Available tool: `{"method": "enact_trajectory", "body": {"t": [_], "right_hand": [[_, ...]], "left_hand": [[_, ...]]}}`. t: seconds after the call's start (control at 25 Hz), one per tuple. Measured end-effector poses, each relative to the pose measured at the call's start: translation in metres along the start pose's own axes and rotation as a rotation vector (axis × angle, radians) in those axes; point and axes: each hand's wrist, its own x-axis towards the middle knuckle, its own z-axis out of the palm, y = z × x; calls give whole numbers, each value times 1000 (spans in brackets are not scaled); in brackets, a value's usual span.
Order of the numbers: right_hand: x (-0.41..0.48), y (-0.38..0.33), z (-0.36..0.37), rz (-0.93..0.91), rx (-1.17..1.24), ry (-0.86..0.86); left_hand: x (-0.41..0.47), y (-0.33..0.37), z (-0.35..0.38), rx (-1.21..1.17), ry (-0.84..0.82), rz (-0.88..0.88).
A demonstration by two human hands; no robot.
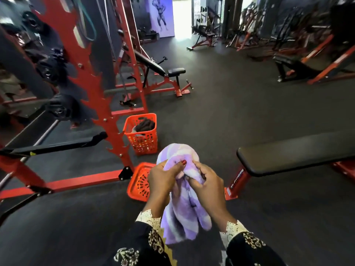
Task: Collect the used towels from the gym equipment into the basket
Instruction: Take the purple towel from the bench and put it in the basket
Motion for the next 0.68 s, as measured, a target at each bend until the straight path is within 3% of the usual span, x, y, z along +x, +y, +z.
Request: {"method": "enact_trajectory", "body": {"t": [0.2,0.44,0.68], "right_hand": [[164,44,47,-20,30,-16],[397,54,107,-69,55,-153],[561,64,173,-195,4,-415]], "left_hand": [[166,3,50,-11,12,13],[382,52,84,-12,159,29],[542,53,95,-173,316,-53]]}}
